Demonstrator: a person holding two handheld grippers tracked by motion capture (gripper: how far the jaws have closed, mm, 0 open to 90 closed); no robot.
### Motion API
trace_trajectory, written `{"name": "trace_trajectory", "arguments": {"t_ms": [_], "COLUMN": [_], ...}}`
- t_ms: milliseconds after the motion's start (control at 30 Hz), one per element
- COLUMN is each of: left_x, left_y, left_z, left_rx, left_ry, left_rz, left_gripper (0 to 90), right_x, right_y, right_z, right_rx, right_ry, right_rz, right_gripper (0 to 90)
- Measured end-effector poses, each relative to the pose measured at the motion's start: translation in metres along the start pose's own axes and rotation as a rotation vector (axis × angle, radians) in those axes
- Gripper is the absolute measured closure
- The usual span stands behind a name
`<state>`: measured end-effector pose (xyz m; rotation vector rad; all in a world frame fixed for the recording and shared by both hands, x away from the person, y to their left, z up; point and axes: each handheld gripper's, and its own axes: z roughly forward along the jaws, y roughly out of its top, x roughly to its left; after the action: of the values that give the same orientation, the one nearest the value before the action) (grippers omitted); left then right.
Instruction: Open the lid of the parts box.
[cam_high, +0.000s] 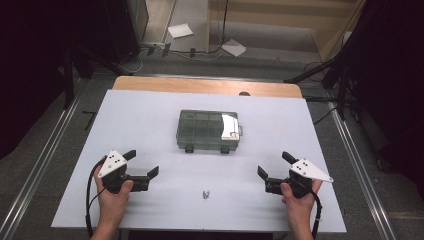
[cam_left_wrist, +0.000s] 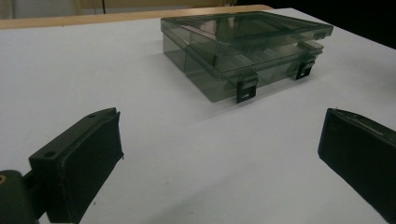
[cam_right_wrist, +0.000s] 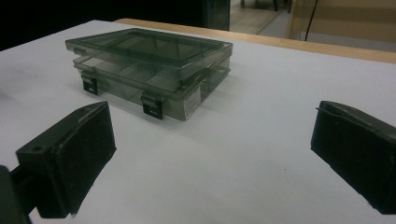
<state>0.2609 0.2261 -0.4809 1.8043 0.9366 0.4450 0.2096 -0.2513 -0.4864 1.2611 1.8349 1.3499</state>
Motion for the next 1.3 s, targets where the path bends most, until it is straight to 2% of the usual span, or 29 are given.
{"name": "trace_trajectory", "arguments": {"t_ms": [300,433,500,533,600,633,667,700,800,833,900,967,1100,1133,1233,1300], "left_x": [-0.006,-0.009,-0.010,-0.010,-0.012,-0.012,-0.011,-0.012,-0.013,-0.014,-0.015,-0.016,-0.014,-0.013,-0.013,-0.013], "left_y": [0.008,0.011,0.013,0.013,0.015,0.015,0.016,0.018,0.021,0.022,0.023,0.023,0.023,0.023,0.024,0.024], "left_z": [0.016,0.025,0.028,0.028,0.031,0.031,0.033,0.036,0.042,0.044,0.048,0.051,0.057,0.060,0.066,0.067], "left_rx": [0.033,0.044,0.051,0.051,0.042,0.042,0.042,0.047,0.061,0.066,0.072,0.081,0.086,0.108,0.123,0.130], "left_ry": [-0.014,-0.030,-0.033,-0.033,-0.023,-0.023,-0.027,-0.015,-0.012,0.000,0.004,0.012,-0.010,-0.009,-0.019,-0.025], "left_rz": [0.010,0.010,0.014,0.014,0.003,0.003,0.000,0.001,-0.001,-0.001,-0.005,-0.011,-0.018,-0.020,-0.023,-0.025], "left_gripper": [0.0,0.0,0.0,0.6,7.4,7.5,7.5,12.8,16.4,20.5,26.9,38.4,56.8,60.4,70.4,77.8], "right_x": [0.006,0.007,0.006,0.006,0.004,0.003,0.003,0.004,0.006,0.007,0.008,0.010,0.016,0.017,0.019,0.019], "right_y": [0.007,0.010,0.013,0.013,0.017,0.018,0.018,0.019,0.021,0.021,0.021,0.020,0.019,0.019,0.018,0.018], "right_z": [0.014,0.018,0.019,0.019,0.021,0.022,0.022,0.024,0.028,0.031,0.036,0.042,0.054,0.057,0.066,0.071], "right_rx": [0.017,0.015,0.009,0.009,-0.004,-0.005,-0.005,-0.008,0.008,0.021,0.044,0.062,0.100,0.112,0.135,0.157], "right_ry": [0.035,0.047,0.041,0.041,0.055,0.049,0.049,0.042,0.032,0.032,0.061,0.098,0.111,0.114,0.116,0.114], "right_rz": [-0.005,-0.014,-0.003,-0.003,0.021,0.017,0.017,0.018,0.011,0.019,0.018,0.020,-0.003,-0.008,-0.013,-0.017], "right_gripper": [2.2,8.1,15.3,15.3,20.3,25.3,25.3,33.9,47.7,53.3,64.6,72.2,81.0,83.6,89.3,90.0]}}
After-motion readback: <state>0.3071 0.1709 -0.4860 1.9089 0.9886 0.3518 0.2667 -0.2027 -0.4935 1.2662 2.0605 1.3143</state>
